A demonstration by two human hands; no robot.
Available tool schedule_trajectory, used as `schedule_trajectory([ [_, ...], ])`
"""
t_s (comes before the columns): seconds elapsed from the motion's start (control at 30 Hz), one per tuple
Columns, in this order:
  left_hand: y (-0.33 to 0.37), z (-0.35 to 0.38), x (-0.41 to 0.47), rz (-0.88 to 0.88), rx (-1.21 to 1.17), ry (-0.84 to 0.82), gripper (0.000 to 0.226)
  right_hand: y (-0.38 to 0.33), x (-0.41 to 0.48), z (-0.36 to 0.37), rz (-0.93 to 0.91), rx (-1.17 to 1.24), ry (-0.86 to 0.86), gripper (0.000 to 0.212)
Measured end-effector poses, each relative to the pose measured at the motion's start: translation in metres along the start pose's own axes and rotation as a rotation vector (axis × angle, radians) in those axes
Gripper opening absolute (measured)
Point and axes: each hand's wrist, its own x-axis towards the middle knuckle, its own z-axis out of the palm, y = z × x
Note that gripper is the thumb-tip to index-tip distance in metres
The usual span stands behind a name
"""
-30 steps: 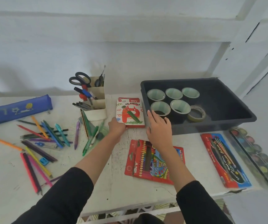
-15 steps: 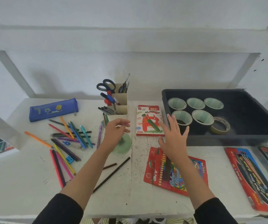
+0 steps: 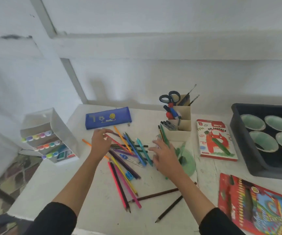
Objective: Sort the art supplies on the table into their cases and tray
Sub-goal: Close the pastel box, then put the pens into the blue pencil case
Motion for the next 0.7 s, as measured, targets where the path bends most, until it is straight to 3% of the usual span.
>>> schedule_trajectory([
  [0.27,-0.044,-0.010,0.092,0.095,0.513,-0.263,0.057,-0.029,0.084,0.041,0.139,-0.099,-0.243,0.042],
  [0.4,-0.046,0.004,0.115,0.120,0.605,-0.350,0.049,-0.034,0.103,0.050,0.234,-0.197,-0.279,0.039],
  [0.7,-0.036,0.022,0.137,-0.004,0.620,-0.223,0.027,-0.038,0.110,0.061,0.330,-0.182,-0.184,0.026],
])
